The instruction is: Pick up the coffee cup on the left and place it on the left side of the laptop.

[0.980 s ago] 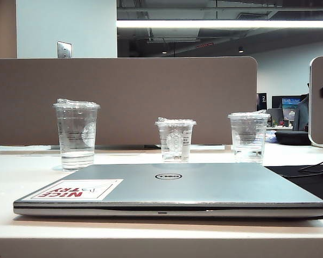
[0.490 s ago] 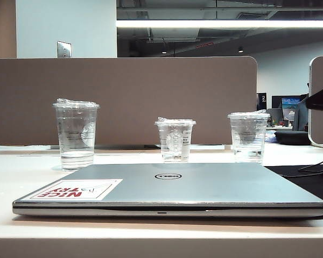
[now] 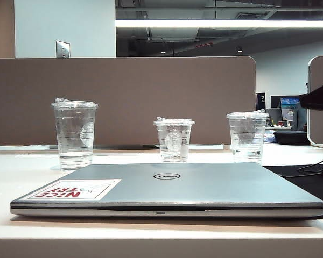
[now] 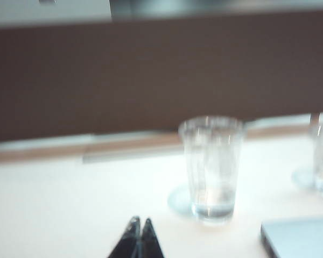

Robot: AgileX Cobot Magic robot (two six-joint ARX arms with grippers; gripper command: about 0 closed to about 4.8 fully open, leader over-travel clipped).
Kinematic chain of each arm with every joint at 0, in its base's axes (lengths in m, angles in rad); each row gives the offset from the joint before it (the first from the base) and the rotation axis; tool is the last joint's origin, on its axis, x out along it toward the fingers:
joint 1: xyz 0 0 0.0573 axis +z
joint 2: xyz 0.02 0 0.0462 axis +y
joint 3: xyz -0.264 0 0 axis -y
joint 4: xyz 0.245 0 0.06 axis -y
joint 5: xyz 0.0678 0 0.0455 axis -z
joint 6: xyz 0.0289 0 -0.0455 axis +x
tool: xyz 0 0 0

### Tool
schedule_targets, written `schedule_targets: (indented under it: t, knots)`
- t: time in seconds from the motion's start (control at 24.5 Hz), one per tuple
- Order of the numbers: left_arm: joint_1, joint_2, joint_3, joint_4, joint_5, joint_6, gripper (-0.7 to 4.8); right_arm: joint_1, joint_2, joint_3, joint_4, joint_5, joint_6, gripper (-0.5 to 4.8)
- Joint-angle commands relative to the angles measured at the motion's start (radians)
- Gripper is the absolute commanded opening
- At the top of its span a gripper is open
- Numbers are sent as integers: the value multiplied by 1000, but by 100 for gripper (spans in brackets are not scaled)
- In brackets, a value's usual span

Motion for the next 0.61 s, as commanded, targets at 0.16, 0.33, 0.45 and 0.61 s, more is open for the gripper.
schedule_targets:
  t: [0.16, 0.33, 0.45, 0.61]
  knots:
    - [4, 264, 5, 358, -1, 11, -4, 83, 22, -4, 16, 1, 0, -5]
    - [5, 469, 6, 459, 36, 7, 1, 119, 21, -4, 16, 1, 0, -4]
    - [5, 693, 6, 599, 129, 7, 17, 130, 21, -4, 17, 1, 0, -4]
    - [5, 1027, 15, 903, 171, 11, 27, 134, 21, -4, 16, 1, 0, -4]
